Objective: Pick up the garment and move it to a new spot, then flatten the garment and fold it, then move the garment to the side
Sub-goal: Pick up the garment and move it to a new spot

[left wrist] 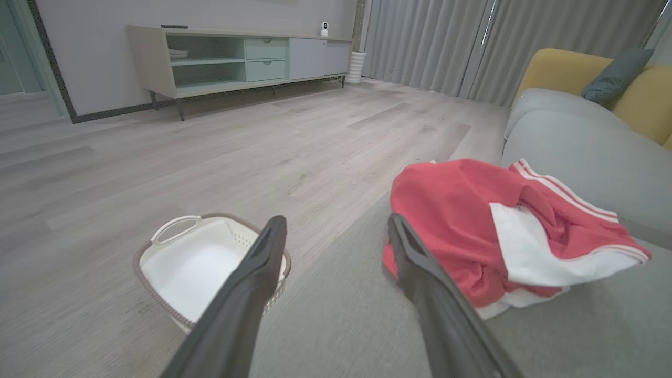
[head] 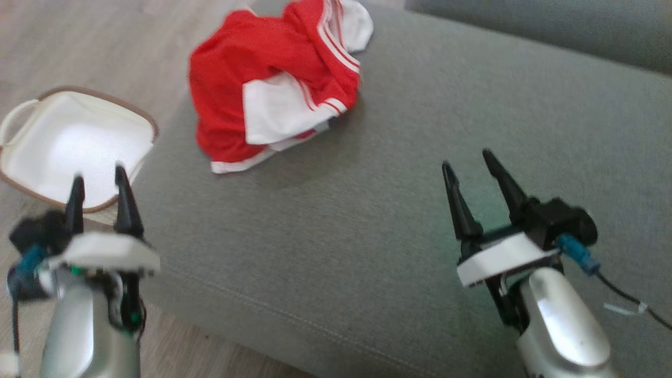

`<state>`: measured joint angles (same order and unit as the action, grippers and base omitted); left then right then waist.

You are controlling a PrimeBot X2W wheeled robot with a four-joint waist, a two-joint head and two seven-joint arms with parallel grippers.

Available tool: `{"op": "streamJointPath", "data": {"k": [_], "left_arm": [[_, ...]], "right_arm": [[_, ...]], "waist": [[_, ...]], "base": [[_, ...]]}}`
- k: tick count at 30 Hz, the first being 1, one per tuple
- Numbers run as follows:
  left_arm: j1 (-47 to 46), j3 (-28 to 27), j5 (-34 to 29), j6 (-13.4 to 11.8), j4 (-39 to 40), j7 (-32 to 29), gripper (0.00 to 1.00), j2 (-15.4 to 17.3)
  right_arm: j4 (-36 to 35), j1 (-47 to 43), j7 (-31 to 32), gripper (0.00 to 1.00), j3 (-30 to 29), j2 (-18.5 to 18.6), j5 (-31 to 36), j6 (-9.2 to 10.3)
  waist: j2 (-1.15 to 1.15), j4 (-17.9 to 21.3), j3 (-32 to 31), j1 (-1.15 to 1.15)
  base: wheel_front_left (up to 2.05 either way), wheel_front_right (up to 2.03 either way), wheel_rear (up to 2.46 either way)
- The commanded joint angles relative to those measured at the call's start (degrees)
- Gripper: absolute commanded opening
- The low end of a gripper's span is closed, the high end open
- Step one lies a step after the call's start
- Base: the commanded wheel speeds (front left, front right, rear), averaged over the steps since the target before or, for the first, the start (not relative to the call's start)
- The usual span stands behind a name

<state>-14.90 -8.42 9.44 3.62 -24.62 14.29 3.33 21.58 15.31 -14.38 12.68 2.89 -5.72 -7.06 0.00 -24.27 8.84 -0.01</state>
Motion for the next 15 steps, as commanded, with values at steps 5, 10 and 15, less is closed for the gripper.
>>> {"op": "streamJointPath", "data": {"k": [5, 10, 15], "left_arm": [[-10.93, -1.94, 0.26, 2.08, -2.68, 0.71, 1.0, 2.58], [-20.51, 0.59, 0.51, 3.46, -9.23, 0.71, 1.0, 5.52], [-28.53, 2.68, 1.94, 3.79, -16.68, 0.71, 1.0, 8.31]], "right_arm": [[-3.76, 3.98, -0.62, 1.0, 2.41, 1.62, -0.15, -0.43], [-5.26, 5.75, -0.62, 1.0, 3.71, 3.27, -0.6, -0.43], [-5.86, 6.96, -0.62, 1.0, 4.34, 3.85, -1.05, -0.43]], "waist": [[0.0, 5.7, 7.23, 0.01], [0.0, 8.41, 11.23, 0.01], [0.0, 10.73, 14.32, 0.01]], "base": [[0.0, 0.0, 0.0], [0.0, 0.0, 0.0], [0.0, 0.0, 0.0]]}}
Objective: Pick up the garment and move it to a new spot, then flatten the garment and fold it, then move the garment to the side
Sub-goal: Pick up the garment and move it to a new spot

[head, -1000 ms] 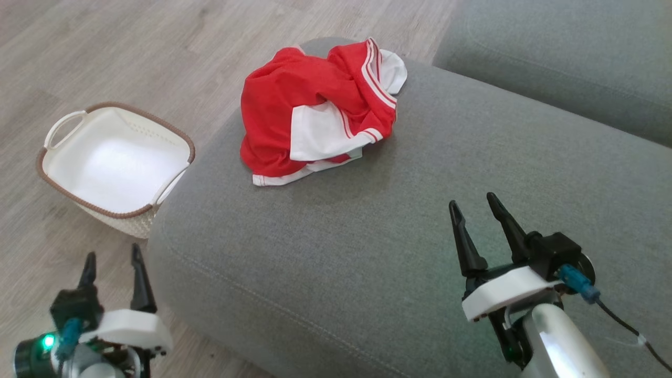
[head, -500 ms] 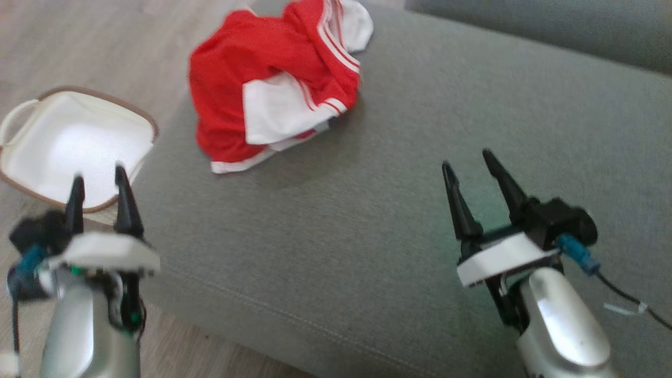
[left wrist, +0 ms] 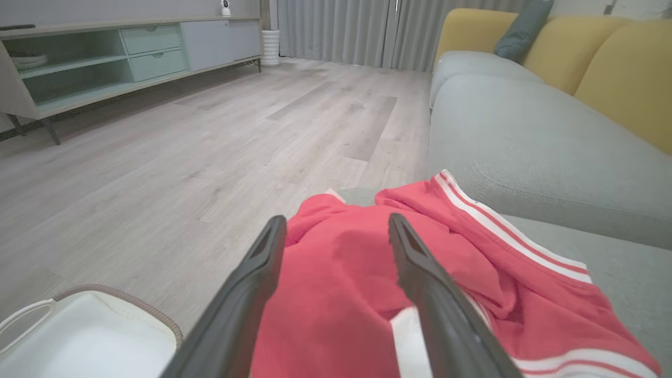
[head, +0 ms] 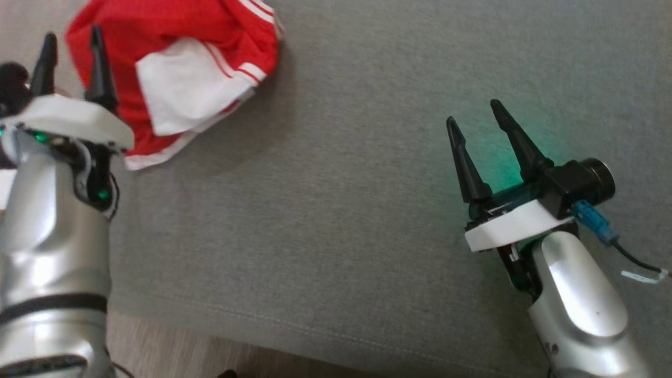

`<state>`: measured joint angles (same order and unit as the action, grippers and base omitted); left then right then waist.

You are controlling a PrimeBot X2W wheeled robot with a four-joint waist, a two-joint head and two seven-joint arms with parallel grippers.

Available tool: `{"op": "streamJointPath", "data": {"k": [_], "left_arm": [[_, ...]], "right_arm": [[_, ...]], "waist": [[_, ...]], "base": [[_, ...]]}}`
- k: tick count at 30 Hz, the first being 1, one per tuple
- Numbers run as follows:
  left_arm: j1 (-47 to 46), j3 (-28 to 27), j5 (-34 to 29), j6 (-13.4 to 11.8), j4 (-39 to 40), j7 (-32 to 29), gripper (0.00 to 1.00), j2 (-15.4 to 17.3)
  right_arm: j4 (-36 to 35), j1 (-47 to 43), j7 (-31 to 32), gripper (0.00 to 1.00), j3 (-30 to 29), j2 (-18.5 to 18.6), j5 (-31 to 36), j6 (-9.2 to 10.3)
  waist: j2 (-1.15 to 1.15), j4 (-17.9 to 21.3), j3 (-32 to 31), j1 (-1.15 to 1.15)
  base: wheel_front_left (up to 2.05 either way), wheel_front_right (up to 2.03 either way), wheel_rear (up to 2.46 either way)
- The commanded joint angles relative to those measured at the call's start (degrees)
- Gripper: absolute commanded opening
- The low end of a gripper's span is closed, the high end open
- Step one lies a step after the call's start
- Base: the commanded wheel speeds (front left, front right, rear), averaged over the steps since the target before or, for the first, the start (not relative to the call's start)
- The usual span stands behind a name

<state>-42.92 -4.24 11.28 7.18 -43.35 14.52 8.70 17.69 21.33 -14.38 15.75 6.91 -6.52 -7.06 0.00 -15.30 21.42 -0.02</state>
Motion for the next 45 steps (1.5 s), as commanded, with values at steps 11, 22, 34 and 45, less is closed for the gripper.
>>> {"op": "streamJointPath", "data": {"k": [11, 22, 34, 45], "left_arm": [[-10.36, 1.59, -0.03, 0.12, -15.97, -1.0, 1.0, 8.22], [-16.42, 4.02, -1.24, -0.36, -20.83, -0.48, 0.0, 10.2], [-20.54, 9.52, -1.52, 0.26, -13.83, 0.39, 0.0, 8.71], [-16.08, 20.33, 4.19, 0.3, -2.45, 0.47, 0.0, 0.48]], "right_arm": [[-0.91, 2.59, -0.62, 1.0, 2.22, -0.56, -1.0, -0.43], [-0.26, 2.59, -0.62, 1.0, 1.36, -1.74, -2.48, -0.43], [0.05, 0.36, -0.62, 1.0, 0.45, -3.51, -4.11, -0.43], [0.04, -1.61, -0.62, 1.0, 1.93, -4.0, -6.83, -0.43]], "waist": [[0.0, 6.21, 4.96, 0.02], [0.0, 8.42, 2.58, 0.02], [0.0, 13.79, -2.96, 0.02], [0.0, 23.18, -8.1, 0.02]], "base": [[0.0, 0.0, 0.0], [0.0, 0.0, 0.0], [0.0, 0.0, 0.0], [0.0, 0.0, 0.0]]}}
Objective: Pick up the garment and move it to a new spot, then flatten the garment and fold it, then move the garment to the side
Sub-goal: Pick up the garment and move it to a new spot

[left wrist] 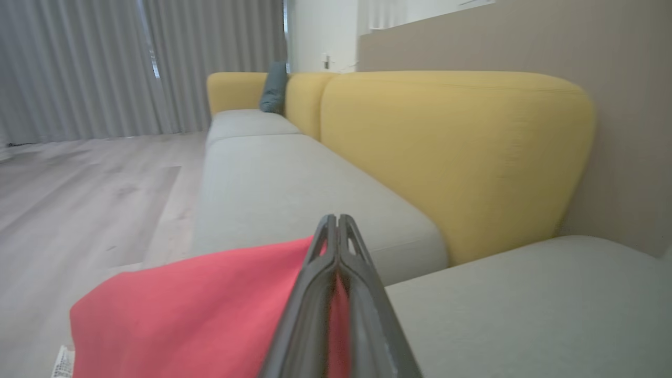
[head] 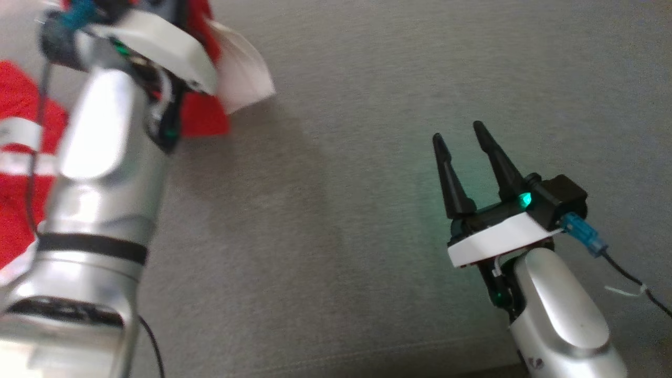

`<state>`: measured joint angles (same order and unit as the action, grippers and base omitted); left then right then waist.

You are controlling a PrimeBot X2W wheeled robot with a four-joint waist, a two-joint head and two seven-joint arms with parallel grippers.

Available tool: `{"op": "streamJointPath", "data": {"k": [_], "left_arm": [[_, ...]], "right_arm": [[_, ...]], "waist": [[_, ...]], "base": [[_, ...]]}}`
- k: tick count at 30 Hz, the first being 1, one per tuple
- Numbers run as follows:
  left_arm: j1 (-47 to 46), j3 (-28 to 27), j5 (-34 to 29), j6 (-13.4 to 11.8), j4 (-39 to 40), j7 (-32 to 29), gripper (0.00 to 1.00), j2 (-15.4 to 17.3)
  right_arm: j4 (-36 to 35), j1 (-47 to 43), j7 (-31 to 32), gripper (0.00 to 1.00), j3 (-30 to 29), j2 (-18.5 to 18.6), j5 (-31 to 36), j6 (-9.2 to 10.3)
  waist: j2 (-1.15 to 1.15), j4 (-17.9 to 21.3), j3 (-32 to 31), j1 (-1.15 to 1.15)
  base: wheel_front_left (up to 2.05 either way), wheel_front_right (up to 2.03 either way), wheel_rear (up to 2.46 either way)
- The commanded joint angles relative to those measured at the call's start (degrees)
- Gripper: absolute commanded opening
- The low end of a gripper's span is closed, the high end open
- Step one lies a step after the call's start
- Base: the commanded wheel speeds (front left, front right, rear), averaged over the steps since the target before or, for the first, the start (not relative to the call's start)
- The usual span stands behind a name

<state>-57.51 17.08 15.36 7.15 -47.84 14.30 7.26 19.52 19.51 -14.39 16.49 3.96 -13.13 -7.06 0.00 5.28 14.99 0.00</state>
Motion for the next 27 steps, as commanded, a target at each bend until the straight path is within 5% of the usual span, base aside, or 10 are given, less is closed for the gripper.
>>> {"op": "streamJointPath", "data": {"k": [1, 9, 17, 18, 19, 20, 27], "left_arm": [[-0.91, 0.04, 0.52, 0.33, 2.75, 0.69, 0.0, 1.19], [2.94, 9.19, 5.04, 0.33, 7.98, 0.69, 0.0, -3.8], [6.51, 17.61, 9.06, -1.64, 12.96, 0.7, 0.0, -4.35], [7.26, 18.03, 9.31, -2.42, 13.17, 0.7, 0.2, -4.36], [8.05, 18.22, 9.44, -3.26, 13.12, 0.7, 0.92, -4.36], [8.77, 18.13, 9.28, -4.17, 13.14, 0.7, 1.0, -4.36], [18.37, 11.31, 6.71, -9.34, 14.75, 0.7, 1.0, -3.4]], "right_arm": [[-1.87, 0.11, -0.61, 1.0, 1.62, -1.06, -0.67, -0.43], [-1.98, -0.92, -0.61, 1.0, 3.33, -1.07, -2.42, -0.43], [-1.92, -1.19, -0.61, 1.0, 3.31, -1.08, -3.14, -0.43], [-1.96, -1.29, -0.61, 1.0, 3.19, -1.08, -3.19, -0.43], [-1.98, -1.4, -0.61, 1.0, 3.04, -1.08, -3.18, -0.43], [-1.93, -1.47, -0.61, 1.0, 2.92, -1.08, -3.13, -0.43], [-1.5, -2.24, -0.61, 1.0, 1.57, -1.08, -2.95, -0.43]], "waist": [[0.0, 3.69, -2.04, 0.0], [0.0, 12.32, -3.09, 0.0], [0.0, 14.67, -2.92, 0.0], [0.0, 14.51, -3.06, 0.0], [0.0, 14.2, -3.22, 0.0], [0.0, 13.8, -3.38, 0.0], [0.0, 9.65, -5.33, 0.0]], "base": [[0.0, 0.0, 0.0], [0.0, 0.0, 0.0], [0.0, 0.0, 0.0], [0.0, 0.0, 0.0], [0.0, 0.0, 0.0], [0.0, 0.0, 0.0], [0.0, 0.0, 0.0]]}}
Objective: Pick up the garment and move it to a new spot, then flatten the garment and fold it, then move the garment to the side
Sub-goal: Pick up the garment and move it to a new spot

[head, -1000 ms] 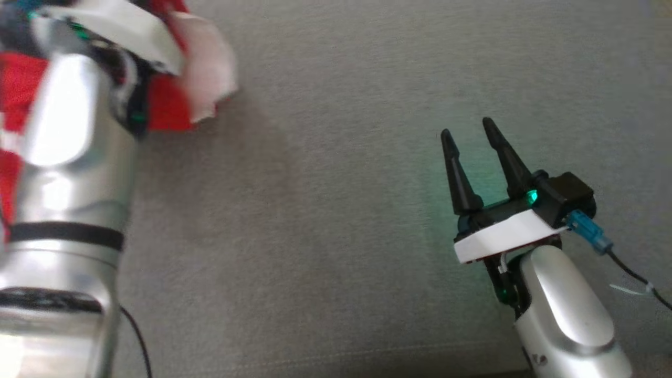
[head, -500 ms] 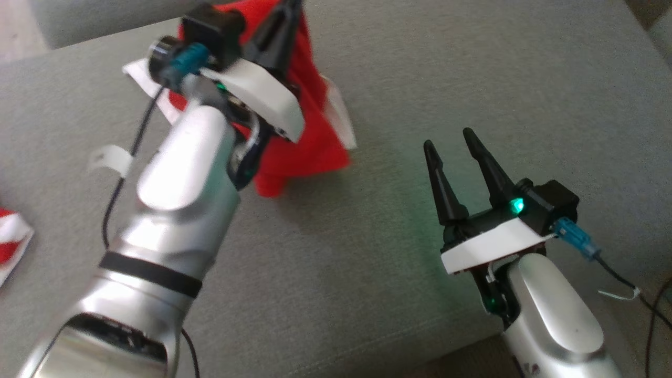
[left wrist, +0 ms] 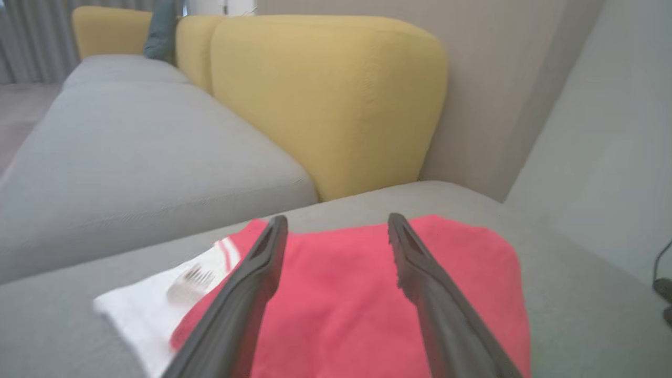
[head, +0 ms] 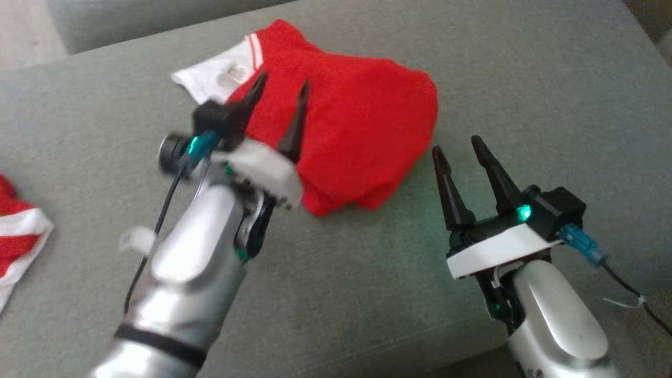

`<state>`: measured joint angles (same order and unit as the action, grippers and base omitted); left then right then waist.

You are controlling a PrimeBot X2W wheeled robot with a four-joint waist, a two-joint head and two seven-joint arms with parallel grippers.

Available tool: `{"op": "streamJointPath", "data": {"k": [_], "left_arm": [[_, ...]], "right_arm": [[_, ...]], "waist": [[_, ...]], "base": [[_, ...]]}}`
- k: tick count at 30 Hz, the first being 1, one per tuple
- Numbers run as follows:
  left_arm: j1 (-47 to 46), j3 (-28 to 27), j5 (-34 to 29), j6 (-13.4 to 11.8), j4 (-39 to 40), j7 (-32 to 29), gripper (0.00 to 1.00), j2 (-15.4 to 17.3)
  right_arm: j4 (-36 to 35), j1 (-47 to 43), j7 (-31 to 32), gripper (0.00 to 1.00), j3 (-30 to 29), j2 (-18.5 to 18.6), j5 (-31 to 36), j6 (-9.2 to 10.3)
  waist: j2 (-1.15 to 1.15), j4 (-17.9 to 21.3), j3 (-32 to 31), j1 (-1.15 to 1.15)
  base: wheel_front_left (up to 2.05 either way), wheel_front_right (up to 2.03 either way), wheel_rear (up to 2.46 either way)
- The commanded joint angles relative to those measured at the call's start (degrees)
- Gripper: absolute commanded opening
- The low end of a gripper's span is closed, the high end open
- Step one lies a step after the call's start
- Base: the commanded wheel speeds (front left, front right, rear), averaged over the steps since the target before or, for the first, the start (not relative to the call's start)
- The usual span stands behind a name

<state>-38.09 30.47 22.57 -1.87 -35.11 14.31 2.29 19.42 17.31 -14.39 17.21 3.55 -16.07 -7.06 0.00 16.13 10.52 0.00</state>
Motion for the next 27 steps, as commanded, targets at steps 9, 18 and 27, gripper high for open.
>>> {"op": "streamJointPath", "data": {"k": [9, 18, 27], "left_arm": [[13.61, -12.76, -4.87, -4.02, 9.45, 0.69, 1.0, 3.76], [27.71, -21.71, -9.45, -4.25, 16.43, 0.69, 1.0, 2.59], [37.03, -24.67, -11.62, -3.28, 20.38, 0.69, 1.0, 0.85]], "right_arm": [[-0.13, -2.02, -0.61, 1.0, -1.7, -0.67, 0.98, -0.43], [1.35, -5.1, -0.61, 1.0, -4.07, -0.67, 2.58, -0.43], [1.67, -7.17, -0.61, 1.0, -5.01, -0.67, 2.47, -0.43]], "waist": [[0.0, -7.02, -4.05, 0.0], [0.0, -11.19, -8.55, 0.0], [0.0, -12.8, -10.37, 0.0]], "base": [[0.0, 0.0, 0.0], [0.0, 0.0, 0.0], [0.0, 0.0, 0.0]]}}
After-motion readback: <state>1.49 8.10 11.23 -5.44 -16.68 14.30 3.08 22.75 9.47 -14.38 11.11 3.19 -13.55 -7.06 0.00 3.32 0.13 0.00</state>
